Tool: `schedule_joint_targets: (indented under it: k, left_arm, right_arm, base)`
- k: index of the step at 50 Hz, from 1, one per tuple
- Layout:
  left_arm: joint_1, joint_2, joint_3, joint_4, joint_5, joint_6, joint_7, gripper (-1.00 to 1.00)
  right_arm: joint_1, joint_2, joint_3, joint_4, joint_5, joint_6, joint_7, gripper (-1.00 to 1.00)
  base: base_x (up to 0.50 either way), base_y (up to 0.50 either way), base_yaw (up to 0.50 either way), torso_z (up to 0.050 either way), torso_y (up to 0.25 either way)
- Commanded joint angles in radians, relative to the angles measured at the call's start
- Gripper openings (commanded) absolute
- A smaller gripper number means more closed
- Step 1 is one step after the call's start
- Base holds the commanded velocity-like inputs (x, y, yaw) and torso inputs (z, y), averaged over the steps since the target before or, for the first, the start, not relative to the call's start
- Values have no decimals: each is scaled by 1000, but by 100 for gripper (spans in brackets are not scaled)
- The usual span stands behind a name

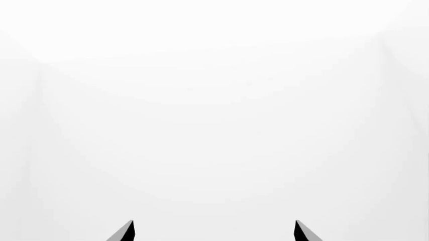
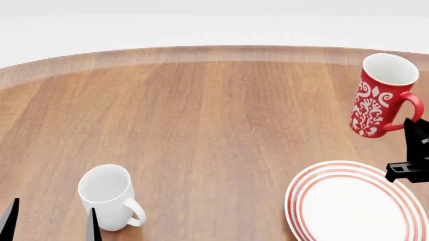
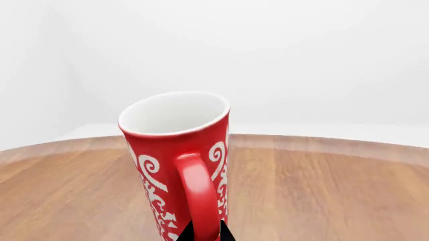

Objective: Pick up the red mug and put it on the plate

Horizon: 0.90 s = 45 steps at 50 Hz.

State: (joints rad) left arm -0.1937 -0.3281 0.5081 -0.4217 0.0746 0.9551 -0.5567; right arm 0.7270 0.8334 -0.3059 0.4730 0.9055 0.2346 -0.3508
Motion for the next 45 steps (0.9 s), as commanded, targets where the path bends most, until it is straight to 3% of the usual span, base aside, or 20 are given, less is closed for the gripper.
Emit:
schedule_joint_targets:
  k: [1, 45]
  left_arm:
    - [-1, -3, 4, 1, 1, -2, -2, 100]
    - [-8, -8, 14, -6, 11, 10, -22, 100]
  right_arm:
    - [-69, -9, 32, 41, 15, -56, -29, -100]
    - [-83, -57, 11, 106, -37, -94, -3, -100]
  base:
    - [0, 0, 0, 0, 0]
    - [0, 0, 0, 0, 0]
